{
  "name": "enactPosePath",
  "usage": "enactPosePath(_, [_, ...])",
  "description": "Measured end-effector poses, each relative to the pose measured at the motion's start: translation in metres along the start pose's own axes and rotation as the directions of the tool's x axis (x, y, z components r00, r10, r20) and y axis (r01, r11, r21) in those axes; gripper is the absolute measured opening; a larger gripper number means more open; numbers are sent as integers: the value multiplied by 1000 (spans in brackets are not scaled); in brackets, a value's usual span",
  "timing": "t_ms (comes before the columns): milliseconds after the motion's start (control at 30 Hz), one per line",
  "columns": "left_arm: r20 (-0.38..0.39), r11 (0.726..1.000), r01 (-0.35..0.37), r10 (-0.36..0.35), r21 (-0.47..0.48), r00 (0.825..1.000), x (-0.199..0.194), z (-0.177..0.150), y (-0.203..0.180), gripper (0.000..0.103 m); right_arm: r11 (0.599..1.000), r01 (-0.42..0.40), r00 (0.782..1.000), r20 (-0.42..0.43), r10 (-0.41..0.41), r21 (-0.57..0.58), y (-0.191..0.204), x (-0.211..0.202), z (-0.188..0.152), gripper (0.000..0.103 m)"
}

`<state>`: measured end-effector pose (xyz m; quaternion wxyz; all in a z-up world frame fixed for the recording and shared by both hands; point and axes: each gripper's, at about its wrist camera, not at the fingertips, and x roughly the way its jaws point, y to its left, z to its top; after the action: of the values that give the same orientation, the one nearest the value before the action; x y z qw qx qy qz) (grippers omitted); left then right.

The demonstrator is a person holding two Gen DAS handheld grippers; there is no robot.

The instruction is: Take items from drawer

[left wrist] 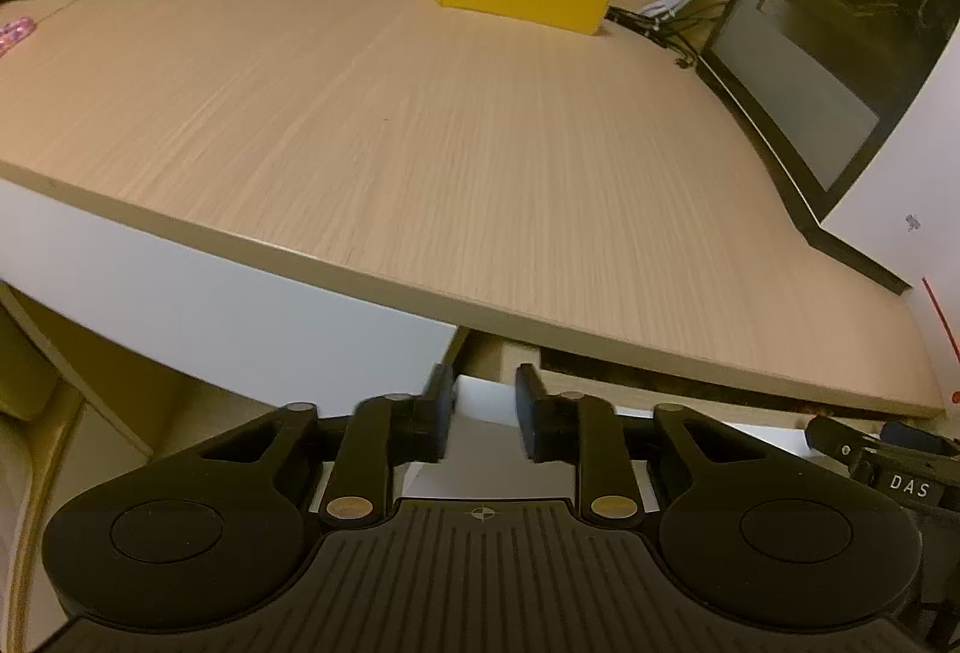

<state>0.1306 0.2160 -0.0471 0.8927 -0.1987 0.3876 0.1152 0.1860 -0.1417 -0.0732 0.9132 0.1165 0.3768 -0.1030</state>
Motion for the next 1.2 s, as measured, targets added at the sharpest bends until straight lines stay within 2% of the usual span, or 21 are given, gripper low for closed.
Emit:
enactPosePath(67, [56,999,-19,16,38,998,-11,1,-5,16,1000,-13,1000,-8,12,-12,-2,0,3,103])
enactPosePath(133, [87,997,-9,2,76,996,-17,4,-17,16,1000,18,1000,23,-18,-15,-6,0,3,103])
enactPosePath(233, [64,991,53,-61,123,996,-11,7,-41,16,1000,26,1000,4,-26,9,-15,4,4,103])
enactPosePath(333, [24,978,89,-96,186,995,2,4,-67,16,999,37,999,6,-37,10,-17,5,3,103])
enactPosePath(533, [-44,960,103,-94,261,995,25,-8,-101,17,998,53,999,-2,-53,15,-20,8,3,103])
enactPosePath(800, [-75,955,94,-76,280,994,33,-19,-107,17,999,31,999,-20,-31,18,-21,8,-2,103])
enactPosePath(933, [-78,943,82,-60,323,995,25,-30,-111,17,999,26,999,-20,-26,20,-21,2,-9,103])
enactPosePath(1200, [-104,945,98,-68,313,992,5,-47,-107,17,999,42,999,-10,-42,26,-16,-18,-30,103])
